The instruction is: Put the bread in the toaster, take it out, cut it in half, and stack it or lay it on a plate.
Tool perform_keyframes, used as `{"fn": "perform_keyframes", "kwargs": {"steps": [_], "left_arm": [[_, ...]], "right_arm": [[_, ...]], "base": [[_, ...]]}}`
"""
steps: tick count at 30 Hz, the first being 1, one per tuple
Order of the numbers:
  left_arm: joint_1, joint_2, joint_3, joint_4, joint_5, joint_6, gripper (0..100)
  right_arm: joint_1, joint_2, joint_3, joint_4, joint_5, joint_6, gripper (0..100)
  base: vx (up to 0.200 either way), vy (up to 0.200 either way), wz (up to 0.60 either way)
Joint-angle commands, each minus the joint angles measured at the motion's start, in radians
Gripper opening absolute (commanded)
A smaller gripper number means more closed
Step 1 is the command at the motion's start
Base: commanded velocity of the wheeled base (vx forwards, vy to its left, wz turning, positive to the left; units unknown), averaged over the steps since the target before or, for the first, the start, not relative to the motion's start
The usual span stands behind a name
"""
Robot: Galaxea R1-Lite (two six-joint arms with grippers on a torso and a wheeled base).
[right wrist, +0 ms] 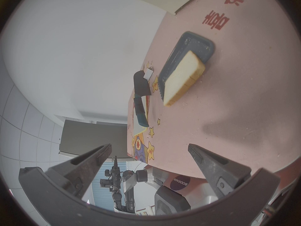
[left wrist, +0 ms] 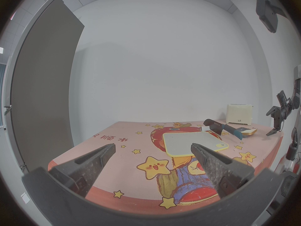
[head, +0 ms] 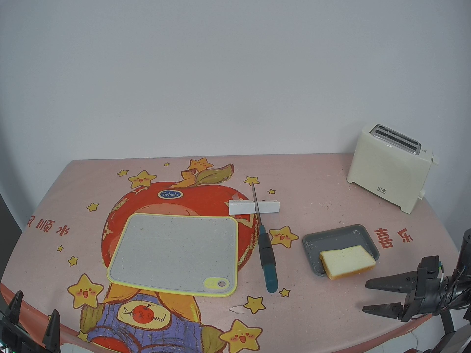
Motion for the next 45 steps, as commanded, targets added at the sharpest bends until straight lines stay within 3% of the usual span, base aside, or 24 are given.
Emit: {"fn": "perform_keyframes", "kwargs": {"steps": [1, 6, 10, 13, 22, 27, 29, 30, 33, 45], "left_arm": [[0.0, -0.013, 0.018, 0.0, 0.001, 0.0, 100], [0.0, -0.013, 0.018, 0.0, 0.001, 0.0, 100], [0.0, -0.013, 0.018, 0.0, 0.001, 0.0, 100], [0.0, -0.013, 0.018, 0.0, 0.001, 0.0, 100], [0.0, -0.013, 0.018, 0.0, 0.001, 0.0, 100], [0.0, -0.013, 0.018, 0.0, 0.001, 0.0, 100], [0.0, -0.013, 0.018, 0.0, 0.001, 0.0, 100], [0.0, -0.013, 0.018, 0.0, 0.001, 0.0, 100], [0.0, -0.013, 0.018, 0.0, 0.001, 0.0, 100], [0.0, -0.013, 0.018, 0.0, 0.001, 0.0, 100]], "right_arm": [[0.064, 0.088, -0.003, -0.007, 0.002, 0.002, 100], [0.127, 0.107, -0.022, -0.036, 0.0, 0.005, 100], [0.132, 0.09, -0.017, -0.046, 0.011, 0.006, 100], [0.129, 0.107, -0.02, -0.047, 0.051, 0.0, 100], [0.121, 0.128, 0.009, -0.056, 0.052, 0.015, 100], [0.09, 0.096, 0.0, -0.075, 0.052, 0.098, 100], [0.09, 0.094, 0.0, -0.079, 0.052, 0.104, 100], [0.089, 0.091, 0.006, -0.132, 0.052, 0.16, 100], [0.086, 0.094, 0.01, -0.178, 0.043, 0.201, 100], [-0.02, 0.165, -0.016, -0.182, 0.034, 0.204, 100]], "base": [[0.0, 0.0, 0.0], [0.0, 0.0, 0.0], [0.0, 0.0, 0.0], [0.0, 0.0, 0.0], [0.0, 0.0, 0.0], [0.0, 0.0, 0.0], [0.0, 0.0, 0.0], [0.0, 0.0, 0.0], [0.0, 0.0, 0.0], [0.0, 0.0, 0.0]]}}
